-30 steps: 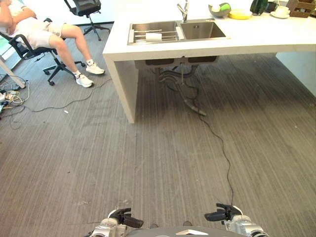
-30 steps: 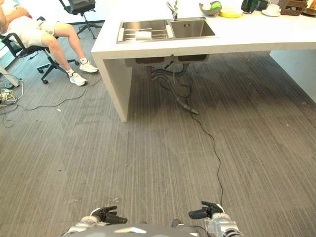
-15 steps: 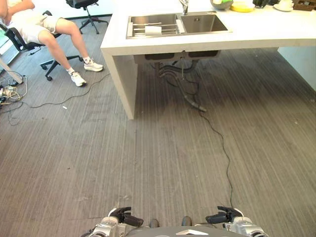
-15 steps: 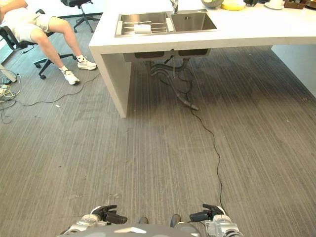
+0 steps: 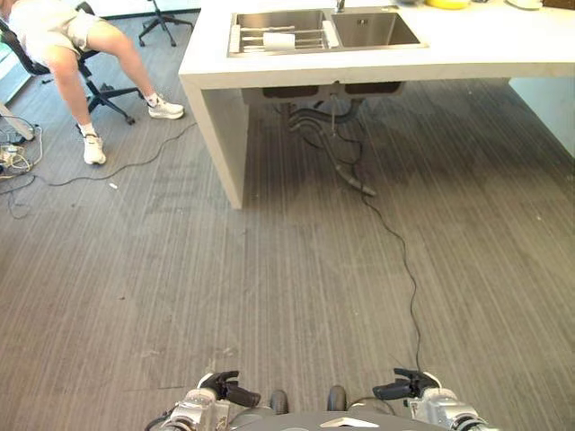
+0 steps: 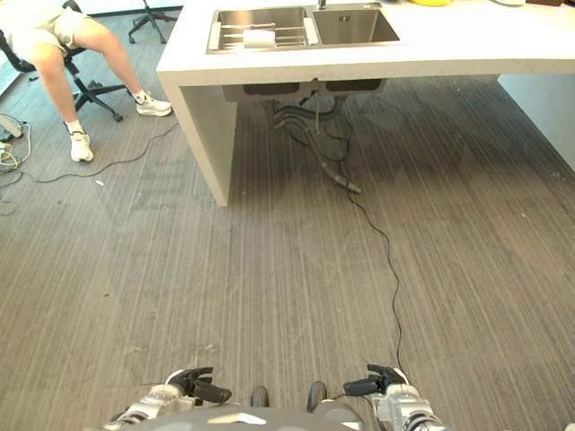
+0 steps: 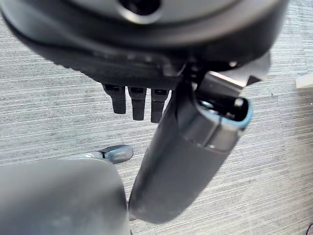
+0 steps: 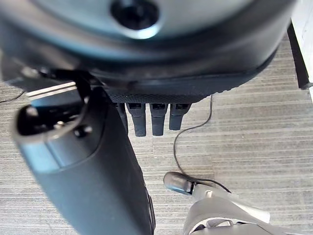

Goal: Place the dishes in the dishwasher.

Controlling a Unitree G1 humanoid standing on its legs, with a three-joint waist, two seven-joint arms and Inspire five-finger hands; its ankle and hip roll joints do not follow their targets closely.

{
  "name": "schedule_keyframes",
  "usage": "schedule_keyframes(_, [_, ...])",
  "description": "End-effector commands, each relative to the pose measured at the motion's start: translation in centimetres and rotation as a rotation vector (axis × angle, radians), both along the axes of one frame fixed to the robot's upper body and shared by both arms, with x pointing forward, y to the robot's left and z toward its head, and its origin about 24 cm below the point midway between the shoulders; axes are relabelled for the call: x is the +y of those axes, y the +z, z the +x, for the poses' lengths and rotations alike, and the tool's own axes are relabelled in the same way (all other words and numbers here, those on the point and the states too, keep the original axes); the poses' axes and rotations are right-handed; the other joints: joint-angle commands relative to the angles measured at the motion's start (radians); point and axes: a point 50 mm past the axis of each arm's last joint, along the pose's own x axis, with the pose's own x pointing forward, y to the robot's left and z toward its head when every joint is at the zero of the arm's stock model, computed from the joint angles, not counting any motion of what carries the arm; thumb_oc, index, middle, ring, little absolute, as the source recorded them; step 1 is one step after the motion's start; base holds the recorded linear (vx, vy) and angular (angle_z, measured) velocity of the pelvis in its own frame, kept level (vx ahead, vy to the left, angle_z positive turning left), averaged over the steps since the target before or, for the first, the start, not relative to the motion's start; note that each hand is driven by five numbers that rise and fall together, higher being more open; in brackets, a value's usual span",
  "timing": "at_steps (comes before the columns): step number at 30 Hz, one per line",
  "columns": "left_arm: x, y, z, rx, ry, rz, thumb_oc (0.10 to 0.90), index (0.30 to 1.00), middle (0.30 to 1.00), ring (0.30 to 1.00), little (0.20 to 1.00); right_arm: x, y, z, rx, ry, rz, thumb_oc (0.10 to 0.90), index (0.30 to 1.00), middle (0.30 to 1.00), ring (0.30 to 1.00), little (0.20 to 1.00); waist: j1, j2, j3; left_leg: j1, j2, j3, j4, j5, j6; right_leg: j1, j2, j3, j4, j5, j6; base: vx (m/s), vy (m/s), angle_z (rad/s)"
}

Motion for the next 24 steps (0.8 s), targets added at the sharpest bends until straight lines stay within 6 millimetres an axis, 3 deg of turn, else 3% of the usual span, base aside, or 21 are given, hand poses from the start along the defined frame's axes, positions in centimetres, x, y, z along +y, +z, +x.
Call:
schedule_keyframes(1, [0.7, 1.0, 2.8, -0.072, -0.022, 0.027, 0.800, 0.900, 0.900, 0.900, 0.900, 0.5, 1.2, 3.6, -0.096, 0.059, -0.010, 0.800, 0.900, 0.900, 0.900, 0.900, 0.016, -0.035, 0.013, -0.002, -0.019, 0.039, 0.001, -0.058, 0.006, -0.115, -0.142, 0.011, 0.286, -0.040, 0.165, 0.02, 0.178, -0.44])
schedule_keyframes(2, [0.7, 1.0, 2.8, -0.072, -0.022, 0.027, 0.800, 0.900, 0.900, 0.900, 0.900, 0.5, 1.2, 3.6, -0.096, 0.059, -0.010, 0.800, 0.900, 0.900, 0.900, 0.900, 0.017, -0.036, 0.013, -0.003, -0.020, 0.040, 0.001, -0.058, 0.006, -0.118, -0.144, 0.013, 0.291, -0.043, 0.166, 0.08, 0.213, -0.45])
schedule_keyframes(3, [0.5, 1.2, 3.1, -0.084, -0.025, 0.021, 0.800, 0.900, 0.900, 0.900, 0.900, 0.5, 1.3, 3.9, -0.111, 0.058, -0.002, 0.800, 0.900, 0.900, 0.900, 0.900, 0.009, -0.032, 0.023, 0.023, -0.022, 0.040, 0.001, -0.071, 0.016, -0.168, -0.157, 0.024, 0.411, -0.011, 0.182, 0.05, 0.078, -0.27])
schedule_keyframes(5, [0.5, 1.2, 3.1, -0.084, -0.025, 0.021, 0.800, 0.900, 0.900, 0.900, 0.900, 0.5, 1.3, 3.9, -0.111, 0.058, -0.002, 0.800, 0.900, 0.900, 0.900, 0.900, 0.011, -0.033, 0.022, 0.023, -0.024, 0.041, 0.001, -0.071, 0.016, -0.172, -0.159, 0.026, 0.416, -0.014, 0.182, 0.08, 0.055, -0.05])
schedule_keyframes(6, [0.4, 1.4, 3.6, -0.110, -0.010, 0.012, 0.800, 0.900, 0.900, 0.900, 0.900, 0.7, 1.6, 4.5, -0.136, 0.049, 0.009, 0.800, 0.900, 0.900, 0.900, 0.900, 0.003, -0.032, 0.033, 0.053, -0.028, 0.033, 0.001, -0.092, 0.021, -0.226, -0.154, 0.054, 0.452, 0.017, 0.176, 0.19, 0.021, -0.03])
schedule_keyframes(9, [0.1, 2.1, 5.0, -0.180, 0.010, -0.010, 0.800, 0.900, 0.900, 0.900, 0.900, 0.6, 2.0, 5.2, -0.175, 0.025, 0.017, 0.800, 0.900, 0.900, 0.900, 0.900, -0.004, -0.029, 0.040, 0.093, -0.033, 0.013, 0.001, -0.118, 0.017, -0.260, -0.147, 0.035, 0.329, 0.040, 0.156, 0.26, -0.026, -0.08])
schedule_keyframes(13, [-0.5, 4.2, 8.3, -0.337, 0.000, -0.040, 0.800, 0.900, 0.900, 0.900, 0.900, 0.1, 2.5, 5.8, -0.206, 0.005, 0.015, 0.800, 0.900, 0.900, 0.900, 0.900, -0.027, -0.030, 0.054, 0.168, -0.033, -0.027, 0.001, -0.171, 0.007, -0.293, -0.149, -0.022, 0.116, 0.106, 0.181, 0.36, -0.073, 0.13])
schedule_keyframes(14, [-0.5, 5.5, 9.7, -0.423, -0.007, -0.050, 0.800, 0.900, 0.900, 0.900, 0.900, -0.2, 2.4, 5.4, -0.198, -0.008, 0.017, 0.800, 0.900, 0.900, 0.900, 0.900, -0.031, -0.031, 0.053, 0.205, -0.030, -0.049, 0.012, -0.205, 0.003, -0.309, -0.154, -0.052, 0.061, 0.136, 0.196, 0.54, -0.113, 0.35])
schedule_keyframes(16, [-0.4, 6.0, 10.1, -0.457, -0.002, -0.055, 0.800, 0.900, 0.900, 0.900, 0.900, -0.4, 2.3, 5.0, -0.190, -0.014, 0.018, 0.800, 0.900, 0.900, 0.900, 0.900, -0.031, -0.031, 0.049, 0.219, -0.027, -0.062, 0.021, -0.222, 0.000, -0.308, -0.155, -0.070, 0.049, 0.148, 0.200, 0.37, -0.085, 0.35])
schedule_keyframes(18, [-0.4, 7.8, 11.0, -0.566, 0.008, -0.085, 0.800, 0.900, 0.900, 0.900, 0.900, -1.2, 1.8, 3.5, -0.153, -0.040, 0.010, 0.800, 0.900, 0.900, 0.900, 0.900, -0.034, -0.027, 0.024, 0.257, -0.012, -0.085, 0.037, -0.266, -0.012, -0.302, -0.162, -0.099, 0.079, 0.152, 0.192, 0.45, -0.124, 0.38])
schedule_keyframes(21, [-0.5, 9.3, 11.7, -0.654, 0.009, -0.108, 0.800, 0.900, 0.900, 0.900, 0.900, -2.0, 1.5, 2.3, -0.124, -0.078, 0.000, 0.800, 0.900, 0.900, 0.900, 0.900, -0.036, -0.005, 0.014, 0.242, 0.030, -0.087, 0.123, -0.241, -0.034, -0.290, -0.135, -0.098, 0.118, 0.126, 0.164, 0.41, -0.190, 0.45])
schedule_keyframes(22, [-0.4, 11.1, 12.5, -0.744, 0.018, -0.134, 0.800, 0.900, 0.900, 0.900, 0.900, -2.5, 1.1, 1.0, -0.082, -0.116, -0.011, 0.800, 0.900, 0.900, 0.900, 0.900, -0.030, 0.010, 0.008, 0.194, 0.061, -0.089, 0.247, -0.157, -0.064, -0.275, -0.102, -0.102, 0.146, 0.082, 0.130, 0.37, -0.224, 0.38])
schedule_keyframes(24, [-0.4, 11.1, 12.5, -0.744, 0.018, -0.133, 0.800, 0.900, 0.900, 0.900, 0.900, -2.5, 1.1, 1.0, -0.082, -0.116, -0.010, 0.800, 0.900, 0.900, 0.900, 0.900, -0.033, 0.005, 0.004, 0.188, 0.056, -0.093, 0.248, -0.153, -0.064, -0.278, -0.108, -0.104, 0.145, 0.084, 0.130, 0.25, -0.188, 0.22])
